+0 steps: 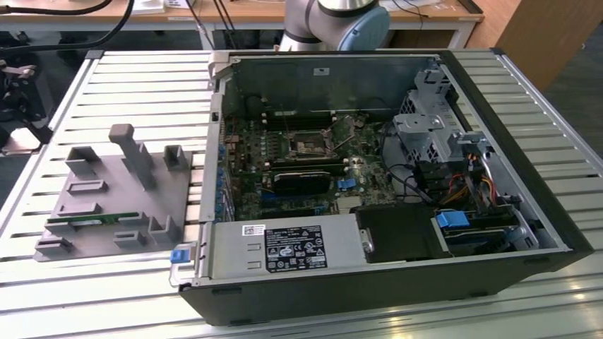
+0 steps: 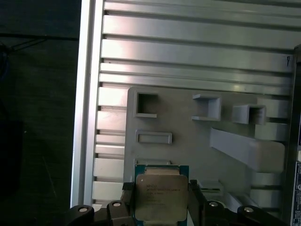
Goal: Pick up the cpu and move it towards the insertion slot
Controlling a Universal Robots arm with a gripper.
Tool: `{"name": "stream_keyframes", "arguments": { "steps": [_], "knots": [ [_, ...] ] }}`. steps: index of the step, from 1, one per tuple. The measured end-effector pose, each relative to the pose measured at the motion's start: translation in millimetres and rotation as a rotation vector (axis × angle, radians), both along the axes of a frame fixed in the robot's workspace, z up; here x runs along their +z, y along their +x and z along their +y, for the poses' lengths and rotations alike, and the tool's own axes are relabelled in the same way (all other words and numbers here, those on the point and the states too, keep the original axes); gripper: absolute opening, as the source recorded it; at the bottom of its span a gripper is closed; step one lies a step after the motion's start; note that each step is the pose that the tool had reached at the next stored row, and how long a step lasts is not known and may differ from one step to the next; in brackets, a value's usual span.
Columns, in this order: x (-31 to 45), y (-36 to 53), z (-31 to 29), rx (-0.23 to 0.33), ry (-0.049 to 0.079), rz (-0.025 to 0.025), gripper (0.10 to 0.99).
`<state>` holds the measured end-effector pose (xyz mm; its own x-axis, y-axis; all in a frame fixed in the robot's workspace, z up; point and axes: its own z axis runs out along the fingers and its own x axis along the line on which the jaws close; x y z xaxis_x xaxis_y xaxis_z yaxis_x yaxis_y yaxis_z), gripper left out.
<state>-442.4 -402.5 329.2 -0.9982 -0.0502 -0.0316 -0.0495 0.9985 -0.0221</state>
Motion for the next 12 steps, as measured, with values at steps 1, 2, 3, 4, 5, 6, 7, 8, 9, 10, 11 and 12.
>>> {"name": "stream_keyframes", "arguments": {
  "steps": [1,2,3,4,5,6,7,8,9,10,11,12],
  "knots": [
    [1.0,0.0,0.0,0.000,0.000,0.0000,0.541],
    [2.1,0.0,0.0,0.000,0.000,0.0000,0.541],
    [3.1,0.0,0.0,0.000,0.000,0.0000,0.541],
    [4.1,0.0,0.0,0.000,0.000,0.0000,0.541],
    [5.3,0.0,0.0,0.000,0.000,0.0001,0.541],
    [6.3,0.0,0.0,0.000,0.000,0.0000,0.541],
    [7.5,0.0,0.0,0.000,0.000,0.0000,0.541],
    [8.7,0.0,0.0,0.000,0.000,0.0000,0.541],
    [10.1,0.0,0.0,0.000,0.000,0.0001,0.541],
    [11.5,0.0,0.0,0.000,0.000,0.0000,0.541],
    [13.1,0.0,0.0,0.000,0.000,0.0001,0.541],
    [14.5,0.0,0.0,0.000,0.000,0.0000,0.541]
  ]
}}
